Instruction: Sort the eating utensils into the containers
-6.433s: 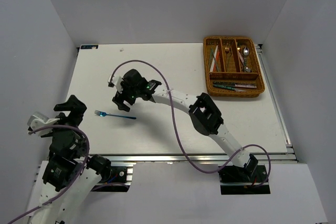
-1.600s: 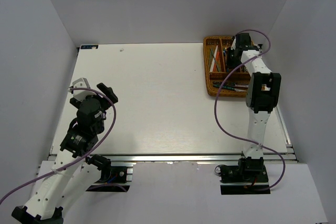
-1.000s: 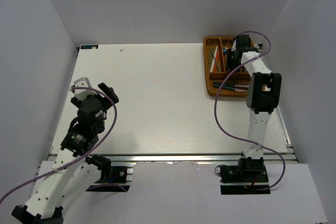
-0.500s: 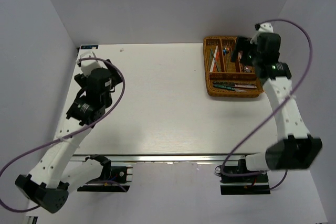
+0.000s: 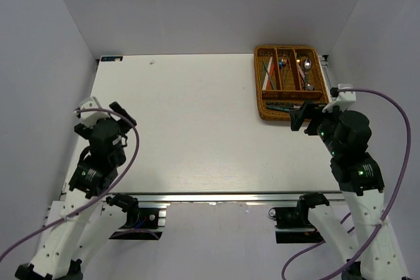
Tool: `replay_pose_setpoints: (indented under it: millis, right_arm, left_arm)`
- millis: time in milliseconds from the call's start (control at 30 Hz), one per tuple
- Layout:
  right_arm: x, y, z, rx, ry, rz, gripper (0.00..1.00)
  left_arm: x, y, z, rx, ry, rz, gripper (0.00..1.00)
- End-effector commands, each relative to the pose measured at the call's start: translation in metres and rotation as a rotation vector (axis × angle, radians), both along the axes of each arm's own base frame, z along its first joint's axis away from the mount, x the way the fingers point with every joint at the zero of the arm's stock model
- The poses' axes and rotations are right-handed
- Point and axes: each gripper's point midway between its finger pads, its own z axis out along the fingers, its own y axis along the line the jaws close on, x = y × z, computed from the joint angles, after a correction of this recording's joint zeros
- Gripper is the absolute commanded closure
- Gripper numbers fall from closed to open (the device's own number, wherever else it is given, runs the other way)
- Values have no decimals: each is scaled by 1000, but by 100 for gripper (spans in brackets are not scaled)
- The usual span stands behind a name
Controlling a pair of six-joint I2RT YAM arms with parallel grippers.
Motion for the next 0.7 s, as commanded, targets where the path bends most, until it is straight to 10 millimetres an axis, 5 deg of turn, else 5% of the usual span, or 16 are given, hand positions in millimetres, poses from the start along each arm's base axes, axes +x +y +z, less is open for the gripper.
replay_pose_setpoints:
  millis: [0, 367, 667]
  right_arm:
    - [-1, 1, -5, 5, -5, -7, 11]
    - [8, 5, -51, -14, 112, -2, 11]
    - [11, 7, -56, -14, 123, 6, 11]
  left_arm:
    - [-10, 3, -16, -9, 6, -3, 2]
    - [-12, 0, -35, -10, 43, -24, 2]
    - [-8, -6, -39, -15, 51, -55, 2]
